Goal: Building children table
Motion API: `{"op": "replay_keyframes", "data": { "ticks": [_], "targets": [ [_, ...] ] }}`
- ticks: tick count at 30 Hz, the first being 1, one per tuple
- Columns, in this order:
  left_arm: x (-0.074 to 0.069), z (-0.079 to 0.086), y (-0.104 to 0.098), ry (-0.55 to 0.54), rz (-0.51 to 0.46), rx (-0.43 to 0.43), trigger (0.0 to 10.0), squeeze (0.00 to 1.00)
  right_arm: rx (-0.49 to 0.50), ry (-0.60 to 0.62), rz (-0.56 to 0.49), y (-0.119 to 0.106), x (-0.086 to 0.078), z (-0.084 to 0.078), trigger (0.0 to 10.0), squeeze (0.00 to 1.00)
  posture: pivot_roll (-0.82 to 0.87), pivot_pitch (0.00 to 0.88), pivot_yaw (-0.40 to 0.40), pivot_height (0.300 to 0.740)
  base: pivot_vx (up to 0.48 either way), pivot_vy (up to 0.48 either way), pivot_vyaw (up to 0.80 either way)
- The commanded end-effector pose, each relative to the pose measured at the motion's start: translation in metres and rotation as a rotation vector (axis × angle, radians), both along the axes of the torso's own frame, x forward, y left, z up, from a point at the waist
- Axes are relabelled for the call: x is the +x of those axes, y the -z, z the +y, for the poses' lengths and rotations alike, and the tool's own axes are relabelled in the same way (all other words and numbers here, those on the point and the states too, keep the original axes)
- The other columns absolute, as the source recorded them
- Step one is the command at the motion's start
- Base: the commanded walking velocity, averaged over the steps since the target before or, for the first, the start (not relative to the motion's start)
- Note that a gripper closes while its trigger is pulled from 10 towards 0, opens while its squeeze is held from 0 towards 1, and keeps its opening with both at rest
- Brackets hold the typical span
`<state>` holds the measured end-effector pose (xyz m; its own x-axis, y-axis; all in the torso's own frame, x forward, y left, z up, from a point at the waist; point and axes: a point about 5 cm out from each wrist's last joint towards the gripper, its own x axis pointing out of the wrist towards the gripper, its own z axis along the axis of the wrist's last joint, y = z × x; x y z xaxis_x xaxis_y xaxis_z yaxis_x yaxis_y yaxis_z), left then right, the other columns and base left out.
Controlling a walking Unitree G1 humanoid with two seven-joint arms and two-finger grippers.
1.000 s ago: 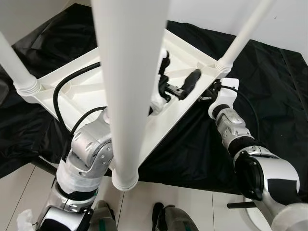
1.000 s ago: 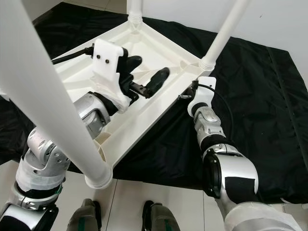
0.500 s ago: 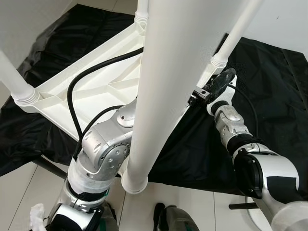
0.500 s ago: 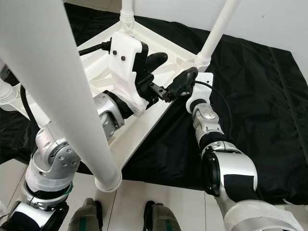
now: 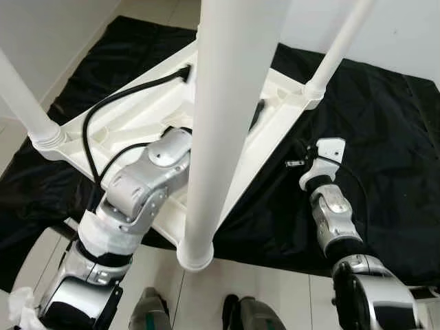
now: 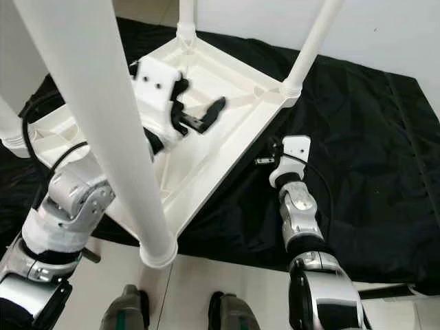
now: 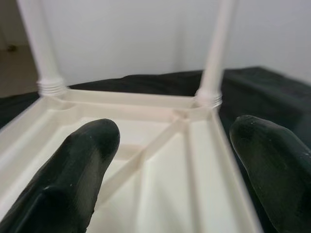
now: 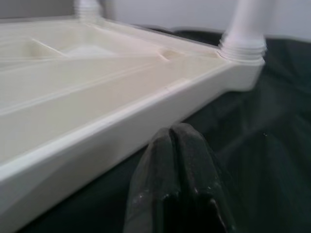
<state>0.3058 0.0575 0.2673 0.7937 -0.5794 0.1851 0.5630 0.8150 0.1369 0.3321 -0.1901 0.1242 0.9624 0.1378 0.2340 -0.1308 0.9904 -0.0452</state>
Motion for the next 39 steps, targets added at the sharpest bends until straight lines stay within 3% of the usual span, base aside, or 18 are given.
{"op": "replay_keyframes", "data": {
  "ticks": [1,5,6,14,17,19,26,27,33,34,35,36,39],
  "targets": [
    [-0.006,-0.009,0.003,0.262,-0.023,0.08,10.0,0.0,0.002,-0.032,-0.011,-0.002,-0.006,0.002,10.0,0.0,0.14,0.09,-0.07,0.74,0.0,0.0,0.0],
    [0.001,0.001,0.008,0.249,-0.033,0.115,10.0,0.0,-0.022,-0.119,-0.02,-0.004,-0.024,0.005,10.0,0.0,0.14,0.086,-0.071,0.74,0.0,0.0,0.0],
    [0.011,0.014,0.016,0.221,-0.029,0.141,10.0,0.0,-0.048,-0.185,-0.025,-0.007,-0.043,0.006,10.0,0.0,0.13,0.078,-0.067,0.74,0.0,0.0,0.0],
    [0.021,0.04,0.031,0.213,-0.064,0.254,10.0,0.0,-0.075,-0.255,0.001,-0.01,-0.066,0.005,10.0,0.0,0.11,0.068,-0.063,0.74,0.0,0.0,0.0],
    [0.009,0.064,0.037,0.366,-0.045,0.333,10.0,0.0,-0.102,-0.266,0.023,-0.013,-0.077,-0.001,10.0,0.0,0.11,0.067,-0.066,0.74,0.0,0.0,0.0],
    [0.006,0.077,0.043,0.405,-0.024,0.41,10.0,0.0,-0.108,-0.264,0.031,-0.014,-0.08,-0.005,10.0,0.0,0.11,0.066,-0.067,0.74,0.0,0.0,0.0],
    [-0.004,0.107,0.061,0.563,0.116,0.516,10.0,0.03,-0.128,-0.254,0.074,-0.017,-0.089,-0.013,10.0,0.0,0.12,0.062,-0.071,0.74,0.0,0.0,0.0],
    [-0.007,0.113,0.067,0.589,0.164,0.545,10.0,1.0,-0.131,-0.252,0.078,-0.017,-0.089,-0.013,10.0,0.0,0.12,0.061,-0.069,0.74,0.0,0.0,0.0],
    [-0.01,0.124,0.078,0.643,0.239,0.606,10.0,1.0,-0.126,-0.253,0.09,-0.018,-0.091,-0.014,10.0,0.0,0.12,0.06,-0.068,0.74,0.0,0.0,0.0],
    [-0.011,0.13,0.085,0.652,0.273,0.662,10.0,0.67,-0.125,-0.254,0.092,-0.019,-0.092,-0.014,10.0,0.0,0.12,0.061,-0.066,0.74,0.0,0.0,0.0],
    [-0.011,0.13,0.085,0.652,0.273,0.662,10.0,0.67,-0.125,-0.254,0.092,-0.019,-0.092,-0.014,10.0,0.0,0.12,0.061,-0.066,0.74,0.0,0.0,0.0],
    [-0.011,0.136,0.091,0.659,0.303,0.712,10.0,0.0,-0.124,-0.254,0.097,-0.019,-0.092,-0.014,10.0,0.0,0.12,0.063,-0.061,0.74,0.0,0.0,0.0],
    [-0.014,0.145,0.096,0.685,0.363,0.781,10.0,0.0,-0.126,-0.25,0.107,-0.018,-0.094,-0.015,10.0,0.0,0.11,0.063,-0.058,0.74,0.0,0.0,0.0]
  ]
}}
